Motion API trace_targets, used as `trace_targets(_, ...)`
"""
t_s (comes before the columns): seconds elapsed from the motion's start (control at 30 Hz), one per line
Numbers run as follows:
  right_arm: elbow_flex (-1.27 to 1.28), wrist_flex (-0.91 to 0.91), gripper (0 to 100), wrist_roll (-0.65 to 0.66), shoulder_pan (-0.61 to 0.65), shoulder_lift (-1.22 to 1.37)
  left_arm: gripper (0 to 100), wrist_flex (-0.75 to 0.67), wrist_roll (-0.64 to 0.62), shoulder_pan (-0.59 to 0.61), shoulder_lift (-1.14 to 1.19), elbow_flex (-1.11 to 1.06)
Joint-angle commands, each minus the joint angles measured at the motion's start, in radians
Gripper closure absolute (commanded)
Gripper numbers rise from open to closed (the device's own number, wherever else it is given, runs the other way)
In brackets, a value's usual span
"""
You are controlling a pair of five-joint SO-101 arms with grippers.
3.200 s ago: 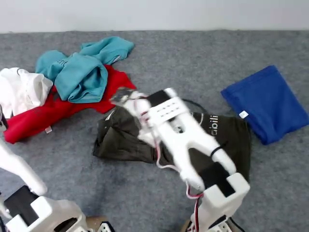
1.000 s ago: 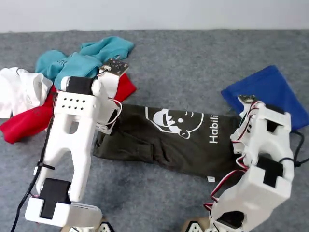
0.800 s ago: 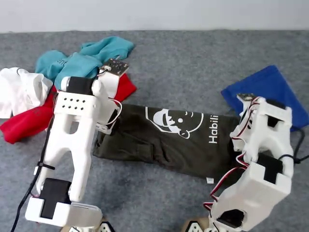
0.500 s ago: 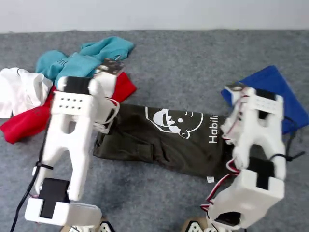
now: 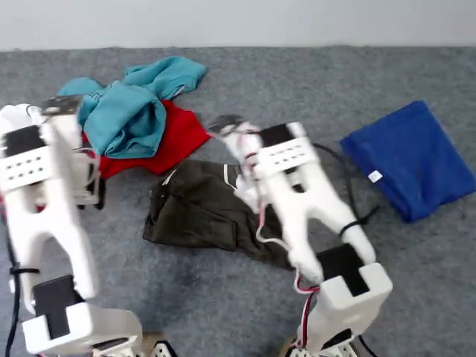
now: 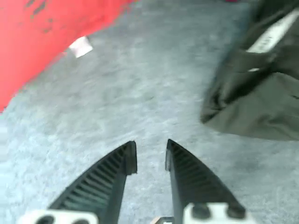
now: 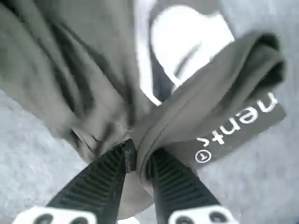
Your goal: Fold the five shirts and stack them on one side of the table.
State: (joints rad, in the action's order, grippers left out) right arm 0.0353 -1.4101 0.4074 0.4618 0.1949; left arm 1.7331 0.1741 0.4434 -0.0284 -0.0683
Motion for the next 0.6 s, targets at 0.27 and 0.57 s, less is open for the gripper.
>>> trace_targets(0.27, -0.077, 0.237, 98.9, -0.071, 0.214, 0.102, 88, 0.018, 0.049, 0.166, -0.038, 0.012)
trace_targets(0.57, -0.318, 0.226, 98.9, -0.087, 0.292, 0.219, 88, 0.018, 0.049, 0.161, -0.038, 0.010)
